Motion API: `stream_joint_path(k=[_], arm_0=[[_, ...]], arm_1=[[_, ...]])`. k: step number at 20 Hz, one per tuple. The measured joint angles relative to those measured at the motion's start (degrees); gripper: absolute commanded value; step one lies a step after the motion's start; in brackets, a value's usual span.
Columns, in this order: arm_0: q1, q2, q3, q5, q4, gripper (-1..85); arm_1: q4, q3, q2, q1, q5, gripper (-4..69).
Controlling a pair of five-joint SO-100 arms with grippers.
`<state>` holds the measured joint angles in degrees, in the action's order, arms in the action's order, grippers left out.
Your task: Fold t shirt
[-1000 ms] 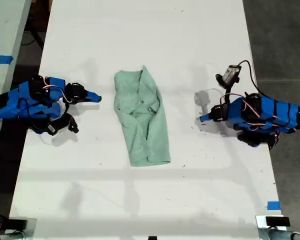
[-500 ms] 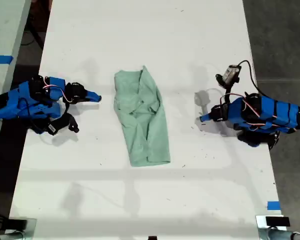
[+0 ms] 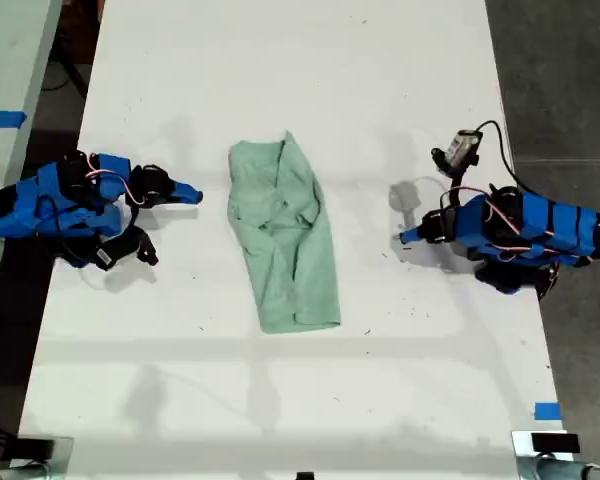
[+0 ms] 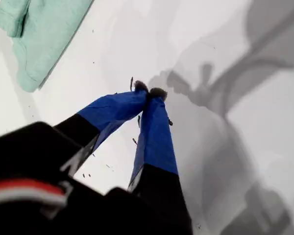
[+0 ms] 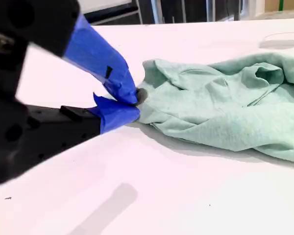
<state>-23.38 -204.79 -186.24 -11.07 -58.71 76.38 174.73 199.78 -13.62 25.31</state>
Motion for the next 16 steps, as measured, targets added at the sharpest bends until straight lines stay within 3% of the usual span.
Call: stream_joint_path(k=[16], arm_0=[[-1.58, 0.26, 0.00, 0.00, 0.00, -0.2]], arm_1=[[0.00, 0.18, -1.85, -3.25, -2.37, 1.7]])
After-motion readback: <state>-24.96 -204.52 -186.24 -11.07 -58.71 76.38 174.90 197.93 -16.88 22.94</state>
